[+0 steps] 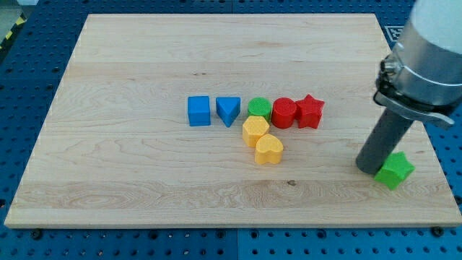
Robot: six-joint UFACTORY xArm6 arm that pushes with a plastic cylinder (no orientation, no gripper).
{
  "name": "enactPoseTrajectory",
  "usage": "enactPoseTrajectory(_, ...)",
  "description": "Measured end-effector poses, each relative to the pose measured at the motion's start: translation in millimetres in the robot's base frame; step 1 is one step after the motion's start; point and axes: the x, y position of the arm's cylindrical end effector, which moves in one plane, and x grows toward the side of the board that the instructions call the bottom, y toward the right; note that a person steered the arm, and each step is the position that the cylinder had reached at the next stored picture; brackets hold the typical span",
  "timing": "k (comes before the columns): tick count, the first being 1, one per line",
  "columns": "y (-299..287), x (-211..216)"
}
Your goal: Move the yellow heart above green the star
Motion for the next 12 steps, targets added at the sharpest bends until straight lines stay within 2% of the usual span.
enactPoseTrajectory(2, 22.9, 0.0)
enactPoseTrajectory(6, -12.5, 0.0)
enactPoseTrajectory(9, -78.1, 13.8)
enactPoseTrajectory(11, -179.8, 13.8)
enactPoseTrajectory(12, -181.7, -0.4)
